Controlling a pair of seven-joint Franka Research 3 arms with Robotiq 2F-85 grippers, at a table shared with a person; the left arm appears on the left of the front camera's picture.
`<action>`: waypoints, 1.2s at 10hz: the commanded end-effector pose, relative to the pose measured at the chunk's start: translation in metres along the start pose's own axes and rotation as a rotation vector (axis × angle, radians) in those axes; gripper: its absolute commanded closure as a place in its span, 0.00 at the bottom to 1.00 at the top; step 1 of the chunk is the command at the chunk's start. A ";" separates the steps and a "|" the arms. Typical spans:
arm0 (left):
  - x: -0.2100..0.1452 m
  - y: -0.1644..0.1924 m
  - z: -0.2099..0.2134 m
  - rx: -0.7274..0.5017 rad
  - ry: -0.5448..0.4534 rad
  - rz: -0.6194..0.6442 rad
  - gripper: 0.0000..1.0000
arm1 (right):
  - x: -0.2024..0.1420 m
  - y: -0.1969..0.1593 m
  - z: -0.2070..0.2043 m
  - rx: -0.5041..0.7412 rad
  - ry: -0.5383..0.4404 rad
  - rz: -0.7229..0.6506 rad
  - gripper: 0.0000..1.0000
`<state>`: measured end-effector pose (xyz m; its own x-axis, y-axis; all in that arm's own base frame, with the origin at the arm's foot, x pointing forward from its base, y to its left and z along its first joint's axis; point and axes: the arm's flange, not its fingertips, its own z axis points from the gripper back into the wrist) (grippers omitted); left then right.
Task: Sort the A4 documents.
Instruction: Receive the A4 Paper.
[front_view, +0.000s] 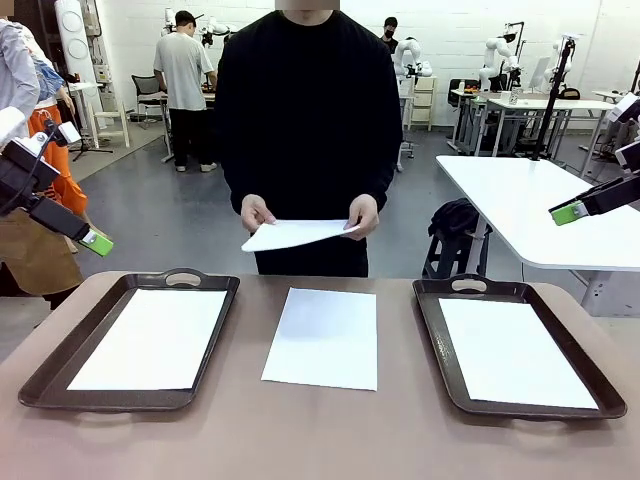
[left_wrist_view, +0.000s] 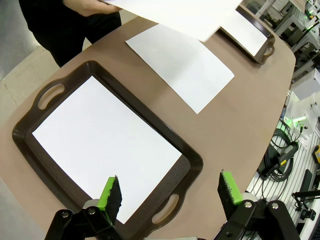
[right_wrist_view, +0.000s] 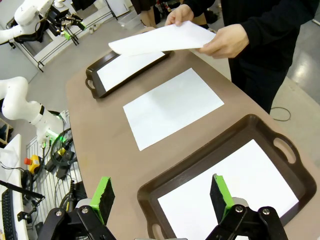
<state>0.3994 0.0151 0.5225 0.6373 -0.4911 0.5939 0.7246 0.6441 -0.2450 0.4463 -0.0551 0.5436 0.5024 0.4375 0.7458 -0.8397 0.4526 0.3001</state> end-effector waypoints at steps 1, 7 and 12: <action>-0.001 0.001 0.001 -0.003 -0.002 -0.007 0.00 | 0.001 -0.001 -0.001 -0.003 -0.003 0.002 0.00; -0.001 0.001 0.001 -0.003 -0.002 -0.007 0.00 | 0.001 -0.001 -0.001 -0.003 -0.003 0.002 0.00; -0.001 0.001 0.001 -0.003 -0.002 -0.007 0.00 | 0.001 -0.001 -0.001 -0.003 -0.003 0.002 0.00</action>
<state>0.3994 0.0151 0.5225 0.6373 -0.4911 0.5939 0.7246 0.6441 -0.2450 0.4463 -0.0551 0.5436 0.5024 0.4374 0.7458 -0.8396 0.4527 0.3001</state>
